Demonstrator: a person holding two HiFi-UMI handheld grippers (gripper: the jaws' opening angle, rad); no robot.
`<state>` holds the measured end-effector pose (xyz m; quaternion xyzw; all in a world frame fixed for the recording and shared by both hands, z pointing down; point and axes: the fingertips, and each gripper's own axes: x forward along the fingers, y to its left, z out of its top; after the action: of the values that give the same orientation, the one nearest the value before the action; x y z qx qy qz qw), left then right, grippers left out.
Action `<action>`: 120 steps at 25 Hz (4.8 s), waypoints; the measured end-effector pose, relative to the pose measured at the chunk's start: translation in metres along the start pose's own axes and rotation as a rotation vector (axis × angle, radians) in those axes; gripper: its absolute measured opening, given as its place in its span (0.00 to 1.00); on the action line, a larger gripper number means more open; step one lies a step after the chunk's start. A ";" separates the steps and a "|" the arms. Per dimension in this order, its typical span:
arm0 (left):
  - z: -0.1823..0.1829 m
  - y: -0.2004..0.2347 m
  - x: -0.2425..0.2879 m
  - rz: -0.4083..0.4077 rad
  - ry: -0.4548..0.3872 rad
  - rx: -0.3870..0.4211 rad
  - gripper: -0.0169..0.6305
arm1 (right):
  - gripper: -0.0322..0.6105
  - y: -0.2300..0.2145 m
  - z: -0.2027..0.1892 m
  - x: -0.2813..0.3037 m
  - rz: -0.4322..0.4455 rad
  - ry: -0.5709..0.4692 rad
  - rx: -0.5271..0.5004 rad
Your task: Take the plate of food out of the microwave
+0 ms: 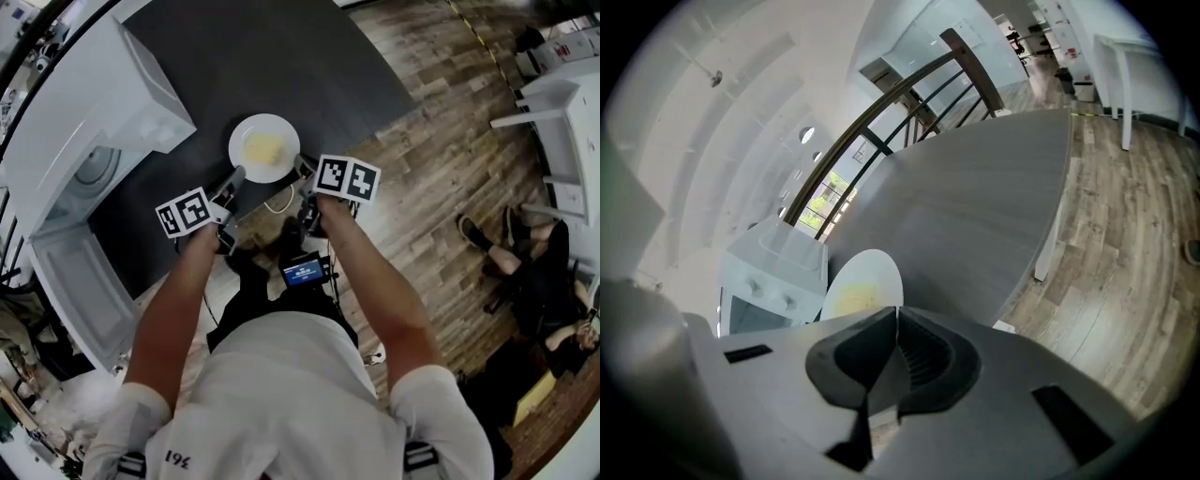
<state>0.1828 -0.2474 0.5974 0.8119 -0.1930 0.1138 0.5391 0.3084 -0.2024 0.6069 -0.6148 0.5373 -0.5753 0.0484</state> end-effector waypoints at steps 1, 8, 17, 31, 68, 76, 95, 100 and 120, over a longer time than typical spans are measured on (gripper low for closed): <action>0.001 -0.001 0.008 0.000 0.006 0.001 0.10 | 0.07 -0.005 0.006 0.001 -0.005 0.001 0.000; 0.007 -0.009 0.053 0.011 0.040 0.012 0.10 | 0.07 -0.034 0.042 0.007 -0.027 0.007 -0.011; 0.007 -0.013 0.082 0.027 0.068 -0.002 0.10 | 0.06 -0.057 0.063 0.012 -0.042 0.011 0.002; 0.006 -0.003 0.097 0.086 0.120 -0.111 0.10 | 0.06 -0.067 0.077 0.021 -0.045 -0.002 0.066; 0.042 -0.049 0.047 0.006 -0.090 0.112 0.10 | 0.17 -0.084 0.114 -0.018 -0.100 -0.119 -0.077; 0.042 -0.082 0.008 -0.094 -0.179 0.159 0.10 | 0.17 -0.065 0.126 -0.057 -0.052 -0.185 -0.154; -0.018 -0.123 -0.197 -0.212 -0.330 0.248 0.10 | 0.17 0.078 -0.016 -0.140 0.134 -0.224 -0.295; -0.043 -0.130 -0.242 -0.240 -0.349 0.261 0.10 | 0.17 0.101 -0.057 -0.159 0.147 -0.223 -0.357; -0.147 -0.187 -0.353 -0.348 -0.368 0.302 0.10 | 0.05 0.171 -0.184 -0.257 0.238 -0.248 -0.735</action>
<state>-0.0495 0.0194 0.3609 0.9107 -0.1264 -0.1020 0.3797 0.1266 0.0130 0.3842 -0.5893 0.7647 -0.2571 -0.0439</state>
